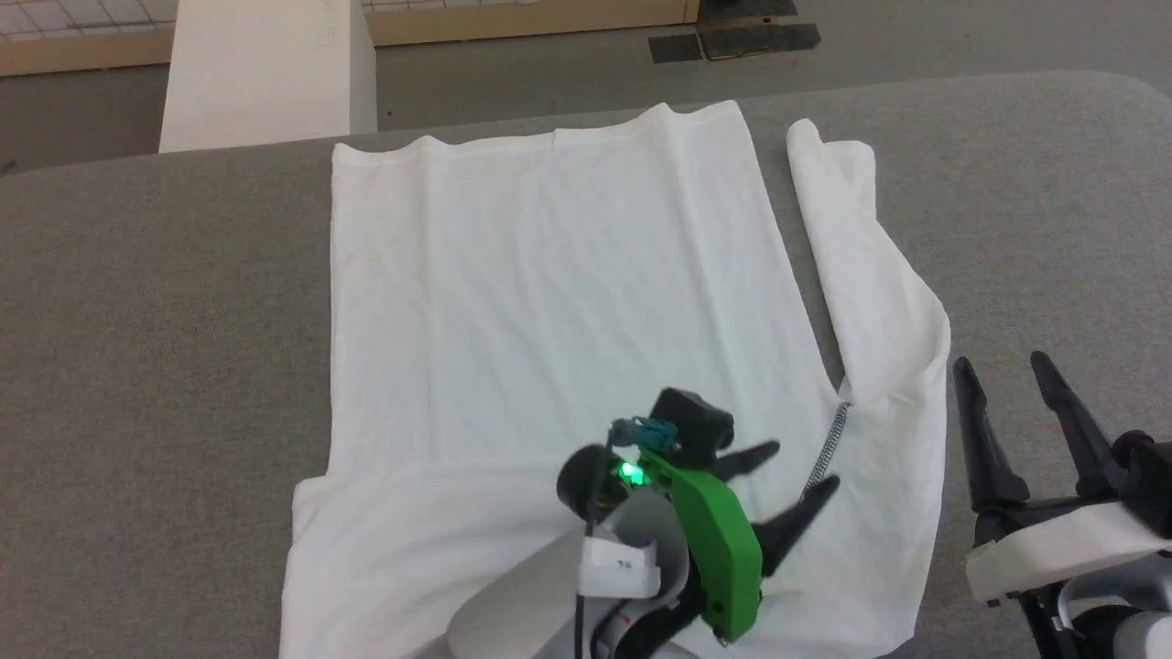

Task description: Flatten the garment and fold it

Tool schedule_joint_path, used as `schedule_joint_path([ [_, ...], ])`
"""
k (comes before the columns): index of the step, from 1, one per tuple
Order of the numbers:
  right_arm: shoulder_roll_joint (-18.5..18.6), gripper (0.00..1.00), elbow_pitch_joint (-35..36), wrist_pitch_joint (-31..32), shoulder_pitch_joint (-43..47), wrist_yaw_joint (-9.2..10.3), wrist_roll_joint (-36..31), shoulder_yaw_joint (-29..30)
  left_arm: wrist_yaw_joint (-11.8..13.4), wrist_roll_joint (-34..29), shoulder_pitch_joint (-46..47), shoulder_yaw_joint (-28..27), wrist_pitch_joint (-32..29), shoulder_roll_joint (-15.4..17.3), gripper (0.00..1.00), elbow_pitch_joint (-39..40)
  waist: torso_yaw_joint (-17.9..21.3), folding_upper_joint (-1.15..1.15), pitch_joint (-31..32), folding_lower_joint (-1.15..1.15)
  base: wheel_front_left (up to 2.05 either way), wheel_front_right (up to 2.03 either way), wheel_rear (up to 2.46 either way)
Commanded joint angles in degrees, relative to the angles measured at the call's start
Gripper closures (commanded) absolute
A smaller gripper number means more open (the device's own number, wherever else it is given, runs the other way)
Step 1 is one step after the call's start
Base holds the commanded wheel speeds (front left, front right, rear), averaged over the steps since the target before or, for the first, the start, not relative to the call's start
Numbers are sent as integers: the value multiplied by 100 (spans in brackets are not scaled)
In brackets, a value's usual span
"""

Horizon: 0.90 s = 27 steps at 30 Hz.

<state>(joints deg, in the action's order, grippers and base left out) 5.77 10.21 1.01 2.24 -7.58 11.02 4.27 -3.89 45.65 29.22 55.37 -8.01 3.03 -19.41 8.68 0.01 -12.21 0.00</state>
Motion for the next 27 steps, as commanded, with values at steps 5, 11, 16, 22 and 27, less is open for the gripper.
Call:
schedule_joint_path([
  [5,235,0,-81,104,-329,9,-14,136,583,-326,236,-803,1061,527,0,454,-237,-1,-36,0,0,0,0],
  [11,547,0,-505,395,-1044,9,35,183,1228,-638,13,-1828,2115,1379,0,666,-380,-1,-281,0,0,0,0],
  [16,800,0,-1130,900,-2028,9,125,109,1438,-843,-300,-2728,2293,1808,0,899,-495,-1,-653,0,0,0,0],
  [22,1096,0,-1968,1563,-3341,9,314,8,1467,-1422,-734,-3931,2299,1817,0,1518,-693,-1,-1234,0,0,0,0],
  [27,1319,0,-2723,2128,-4258,9,345,52,1303,-1795,-866,-4621,2300,1594,0,1832,-932,-1,-1729,0,0,0,0],
])
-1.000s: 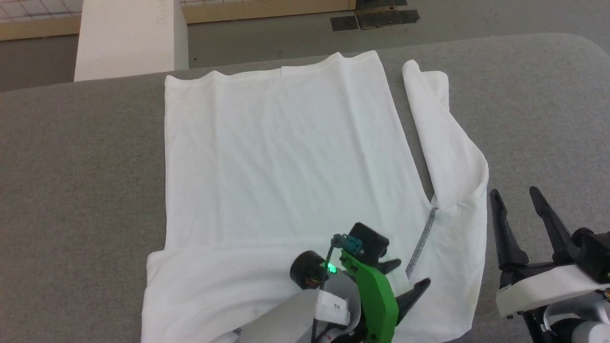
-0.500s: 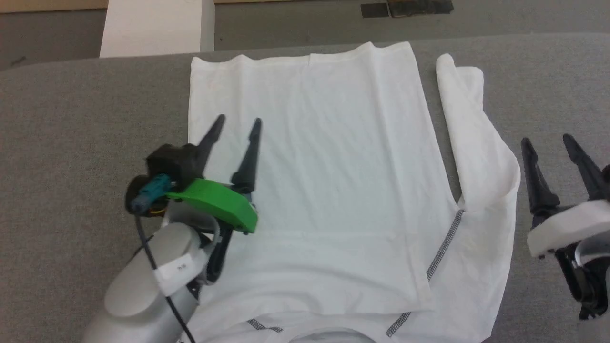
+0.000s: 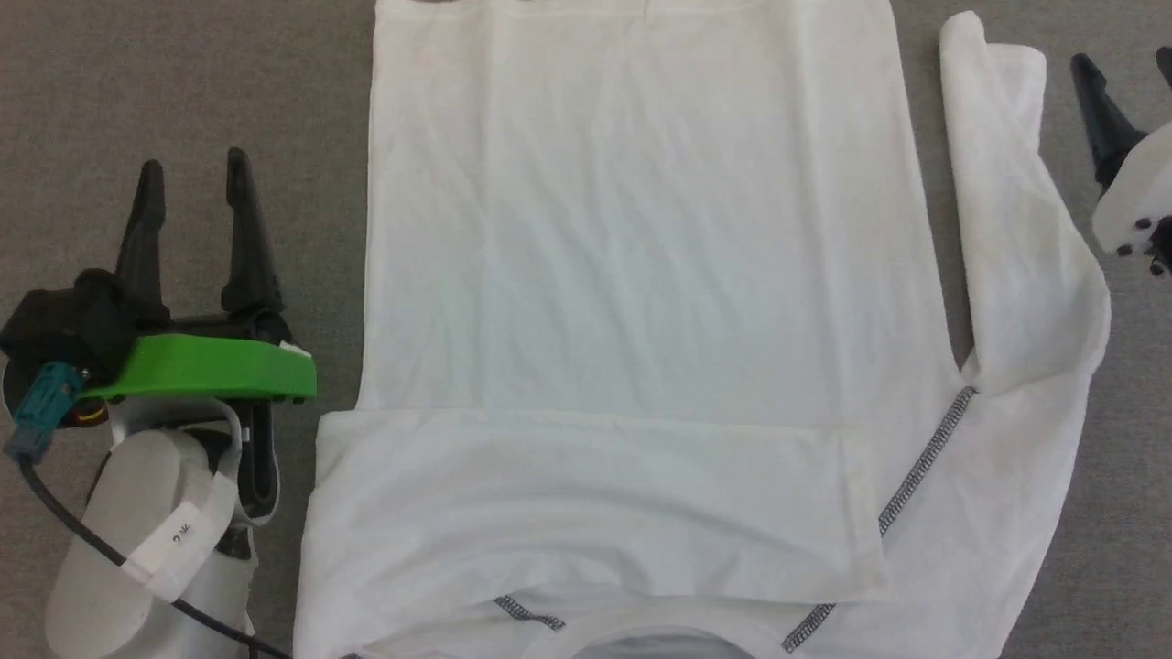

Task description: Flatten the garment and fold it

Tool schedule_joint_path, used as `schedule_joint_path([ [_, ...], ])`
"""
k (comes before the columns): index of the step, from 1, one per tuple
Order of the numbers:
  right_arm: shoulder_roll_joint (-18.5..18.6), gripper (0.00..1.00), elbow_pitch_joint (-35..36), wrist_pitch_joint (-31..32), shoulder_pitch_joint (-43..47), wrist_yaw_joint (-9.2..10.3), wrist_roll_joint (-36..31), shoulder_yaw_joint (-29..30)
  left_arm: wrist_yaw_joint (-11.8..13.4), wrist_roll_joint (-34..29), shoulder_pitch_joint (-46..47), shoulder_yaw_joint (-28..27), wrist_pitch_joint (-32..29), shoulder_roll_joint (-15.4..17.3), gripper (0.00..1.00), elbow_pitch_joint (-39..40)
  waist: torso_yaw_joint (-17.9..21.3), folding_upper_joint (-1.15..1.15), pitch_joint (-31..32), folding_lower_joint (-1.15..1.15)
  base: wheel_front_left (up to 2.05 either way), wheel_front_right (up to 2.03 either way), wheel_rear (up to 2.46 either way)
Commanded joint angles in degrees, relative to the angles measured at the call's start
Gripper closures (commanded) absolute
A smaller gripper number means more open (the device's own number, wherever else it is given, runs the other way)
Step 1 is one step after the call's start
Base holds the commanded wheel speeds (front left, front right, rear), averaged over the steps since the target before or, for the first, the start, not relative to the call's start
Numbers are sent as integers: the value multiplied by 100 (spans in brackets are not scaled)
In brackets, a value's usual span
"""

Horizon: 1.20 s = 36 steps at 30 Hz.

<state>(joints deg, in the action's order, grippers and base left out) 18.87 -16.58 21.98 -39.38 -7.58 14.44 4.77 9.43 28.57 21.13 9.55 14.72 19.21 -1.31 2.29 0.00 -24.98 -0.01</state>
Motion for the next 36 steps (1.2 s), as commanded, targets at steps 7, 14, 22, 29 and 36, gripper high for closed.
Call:
schedule_joint_path([
  [7,227,0,-612,679,-976,9,-52,-122,-303,-452,-126,-648,27,-456,0,281,-538,0,-973,1,0,0,0],
  [14,445,0,-812,1131,-1449,9,-88,-326,-615,-711,-123,-1045,28,-847,0,328,-680,0,-1202,1,0,0,0],
  [22,535,100,-734,1530,-1640,9,-144,-493,-923,-1009,-93,-1388,28,-1132,0,321,-694,0,-1273,1,0,0,0],
  [29,523,100,-611,997,-1510,9,-153,-335,-1117,-1198,-119,-1581,28,-1287,0,192,-632,0,-1077,1,0,0,0],
  [36,321,100,-77,-13,-570,9,119,435,-1290,-1330,-355,-1739,28,-1392,0,-41,-447,0,-316,1,0,0,0],
])
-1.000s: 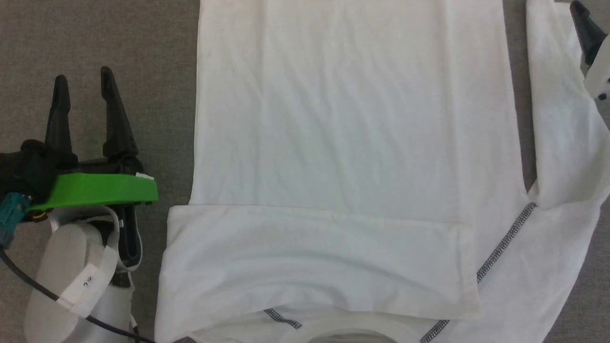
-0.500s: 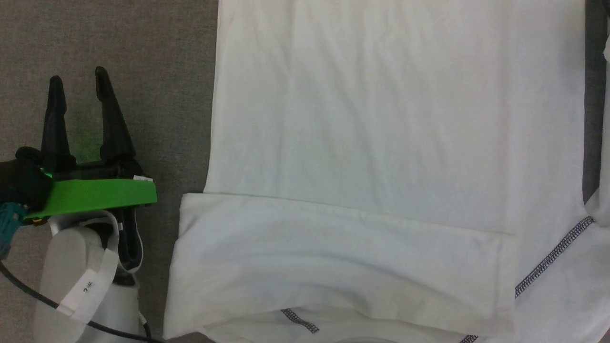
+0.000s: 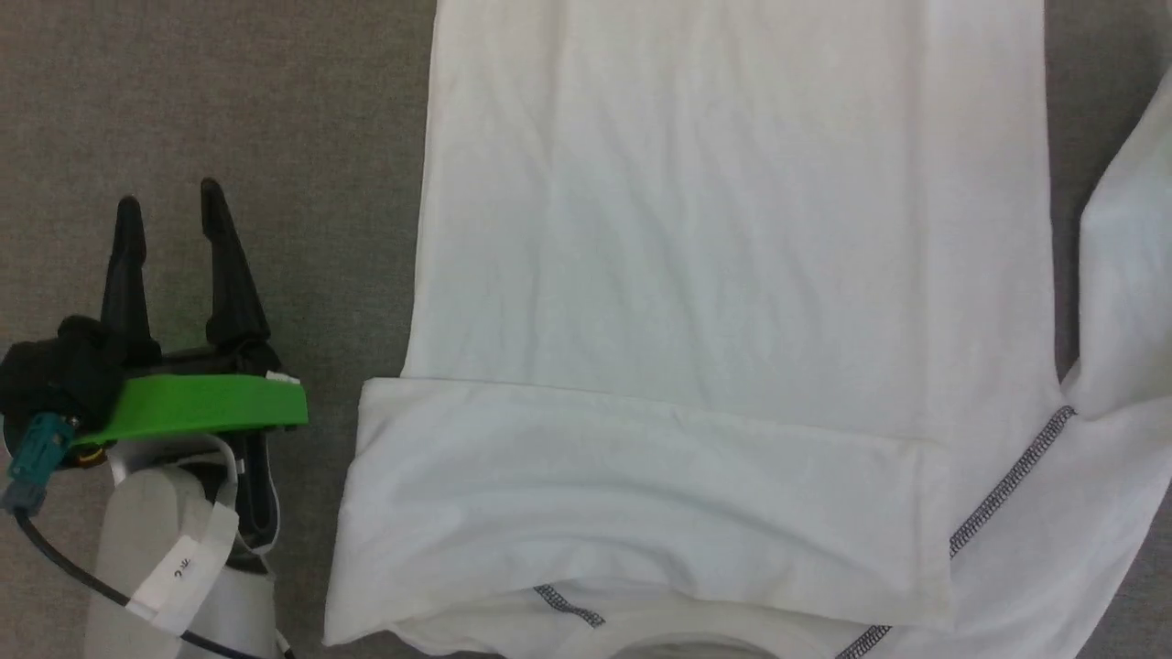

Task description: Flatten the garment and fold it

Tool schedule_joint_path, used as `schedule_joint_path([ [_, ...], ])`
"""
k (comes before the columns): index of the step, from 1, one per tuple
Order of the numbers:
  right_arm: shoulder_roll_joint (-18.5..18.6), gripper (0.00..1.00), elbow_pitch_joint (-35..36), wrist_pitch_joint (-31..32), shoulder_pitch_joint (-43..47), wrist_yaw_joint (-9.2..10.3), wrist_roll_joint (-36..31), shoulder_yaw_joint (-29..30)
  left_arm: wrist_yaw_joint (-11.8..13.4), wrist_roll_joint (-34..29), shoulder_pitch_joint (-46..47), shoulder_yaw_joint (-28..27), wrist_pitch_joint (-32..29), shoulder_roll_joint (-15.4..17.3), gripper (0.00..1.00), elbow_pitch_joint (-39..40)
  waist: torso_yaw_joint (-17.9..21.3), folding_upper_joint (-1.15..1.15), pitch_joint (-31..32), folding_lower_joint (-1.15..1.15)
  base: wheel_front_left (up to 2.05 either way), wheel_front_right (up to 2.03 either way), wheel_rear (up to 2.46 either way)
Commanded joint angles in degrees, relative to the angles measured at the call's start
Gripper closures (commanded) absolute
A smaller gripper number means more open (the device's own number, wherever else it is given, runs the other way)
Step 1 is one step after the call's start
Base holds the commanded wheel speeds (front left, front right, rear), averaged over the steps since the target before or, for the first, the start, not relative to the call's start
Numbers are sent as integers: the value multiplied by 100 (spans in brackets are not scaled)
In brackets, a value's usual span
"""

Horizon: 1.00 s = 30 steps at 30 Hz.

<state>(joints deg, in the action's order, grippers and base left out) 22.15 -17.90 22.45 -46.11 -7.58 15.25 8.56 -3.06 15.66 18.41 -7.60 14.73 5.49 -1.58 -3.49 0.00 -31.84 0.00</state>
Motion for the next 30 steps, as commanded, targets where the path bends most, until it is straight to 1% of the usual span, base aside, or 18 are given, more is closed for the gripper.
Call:
schedule_joint_path([
  [1,-8,100,157,-121,262,9,55,163,-57,-49,-120,-36,27,-26,0,-39,156,0,474,0,0,0,0],
  [6,-107,100,1084,-242,1341,9,45,851,-117,-113,-400,-85,27,-55,0,-163,310,0,1061,0,0,0,0],
  [7,-119,100,1201,-247,1465,9,58,918,-122,-118,-433,-89,27,-58,0,-174,328,0,1125,0,0,0,0],
  [12,-329,100,2302,-151,2410,9,-1,1423,-160,-141,-708,-96,27,-75,0,-253,464,0,1566,0,0,0,0],
  [15,-431,100,2909,-65,2794,9,-124,1635,-175,-145,-811,-94,27,-80,0,-284,515,0,1743,0,0,0,0],
  [18,-624,100,3607,119,3132,9,-245,1718,-193,-142,-885,-68,27,-84,0,-330,555,0,1890,0,0,0,0],
  [22,-886,100,4435,464,3522,9,-353,1595,-211,-126,-943,-6,27,-93,0,-404,568,0,2037,0,0,0,0],
  [25,-1055,100,4953,713,3779,9,-386,1326,-220,-109,-962,38,27,-104,0,-442,552,0,2106,0,0,0,0],
  [27,-1119,100,5270,874,3935,9,-435,1032,-225,-105,-968,67,27,-106,0,-470,541,0,2137,0,0,0,0],
  [30,-1225,100,5636,1068,4052,9,-455,390,-234,-104,-963,110,27,-95,0,-514,522,0,2179,0,0,0,0],
])
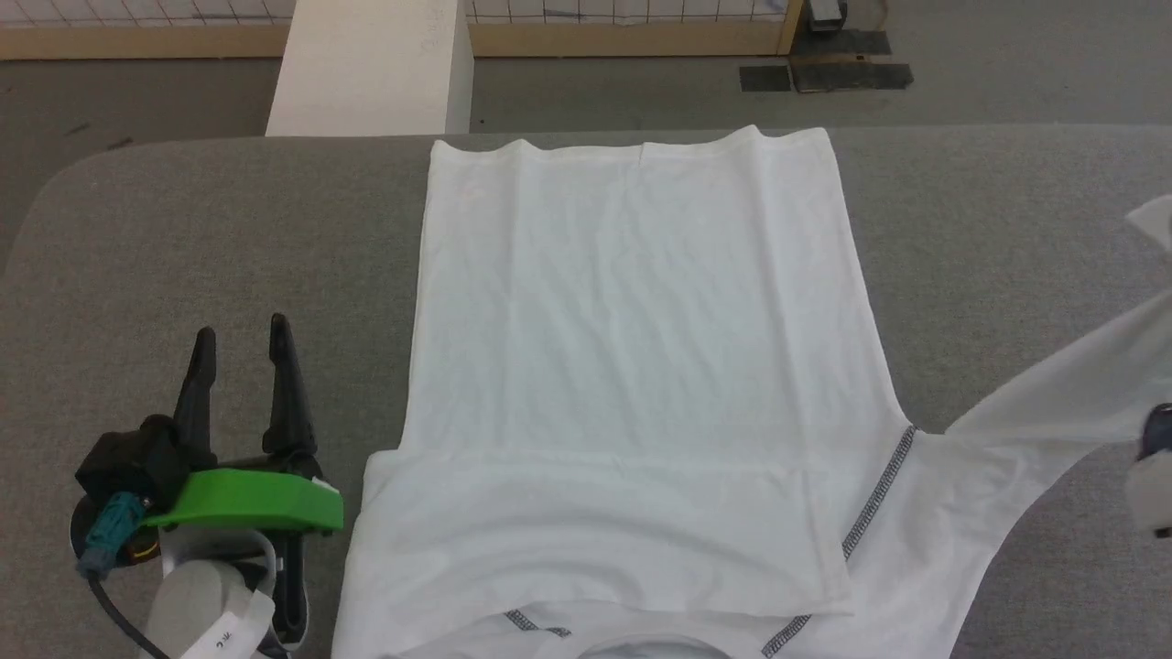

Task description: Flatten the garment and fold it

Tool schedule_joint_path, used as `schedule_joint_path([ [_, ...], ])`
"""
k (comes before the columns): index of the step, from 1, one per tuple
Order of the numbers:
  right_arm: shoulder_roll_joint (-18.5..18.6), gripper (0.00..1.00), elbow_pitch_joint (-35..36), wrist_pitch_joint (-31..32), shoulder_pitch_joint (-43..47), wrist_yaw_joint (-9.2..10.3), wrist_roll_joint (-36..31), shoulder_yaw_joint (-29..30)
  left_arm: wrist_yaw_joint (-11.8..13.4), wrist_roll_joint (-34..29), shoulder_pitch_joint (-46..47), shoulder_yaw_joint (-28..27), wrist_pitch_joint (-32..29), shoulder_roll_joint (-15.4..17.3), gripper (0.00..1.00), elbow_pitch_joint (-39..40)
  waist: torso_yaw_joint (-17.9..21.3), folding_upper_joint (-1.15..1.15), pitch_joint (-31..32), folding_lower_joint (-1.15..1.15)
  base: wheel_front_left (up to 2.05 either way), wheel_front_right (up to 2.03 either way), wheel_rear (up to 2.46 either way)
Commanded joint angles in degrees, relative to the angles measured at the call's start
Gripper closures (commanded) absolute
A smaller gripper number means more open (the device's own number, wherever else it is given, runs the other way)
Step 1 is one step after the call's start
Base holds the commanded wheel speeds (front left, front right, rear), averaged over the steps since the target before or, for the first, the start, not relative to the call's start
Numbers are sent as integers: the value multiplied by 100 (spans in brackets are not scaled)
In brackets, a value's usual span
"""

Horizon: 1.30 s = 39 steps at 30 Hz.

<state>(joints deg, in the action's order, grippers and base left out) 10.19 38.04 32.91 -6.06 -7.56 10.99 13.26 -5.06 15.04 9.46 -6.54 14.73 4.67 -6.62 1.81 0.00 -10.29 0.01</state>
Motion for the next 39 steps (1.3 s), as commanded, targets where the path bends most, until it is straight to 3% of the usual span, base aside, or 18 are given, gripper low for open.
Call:
schedule_joint_path([
  [1,-35,100,101,82,68,8,-51,-295,-35,-39,-67,12,27,-9,0,-21,-11,0,34,-1,0,0,0],
  [8,-75,100,-133,369,-192,8,-206,-2182,-44,-3,-52,72,25,4,0,-68,-36,0,39,-1,0,0,0],
  [17,-454,100,-2129,173,-999,8,-299,-4238,-64,37,141,200,23,-4,0,-66,-267,0,-236,-1,0,0,0],
  [27,-673,100,-4588,-200,-1609,8,-111,-5219,-86,89,377,288,26,-58,0,-135,-550,0,-514,-1,0,0,0],
  [33,-706,100,-5454,-101,-1730,8,254,-5527,-93,93,385,270,26,-93,0,-150,-588,0,-544,-1,0,0,0],
  [34,-708,94,-5515,-60,-1733,8,334,-5578,-94,90,380,264,26,-96,0,-153,-583,0,-537,-1,0,0,0],
  [35,-710,51,-5542,-48,-1747,8,429,-5648,-95,85,369,255,26,-100,0,-158,-571,0,-524,-1,0,0,0],
  [36,-712,0,-5533,-69,-1754,8,510,-5677,-95,79,359,249,26,-103,0,-162,-558,0,-510,-1,0,0,0],
  [39,-715,0,-5344,-304,-1747,8,745,-5583,-105,47,340,257,27,-108,0,-179,-501,0,-449,-1,0,0,0],
])
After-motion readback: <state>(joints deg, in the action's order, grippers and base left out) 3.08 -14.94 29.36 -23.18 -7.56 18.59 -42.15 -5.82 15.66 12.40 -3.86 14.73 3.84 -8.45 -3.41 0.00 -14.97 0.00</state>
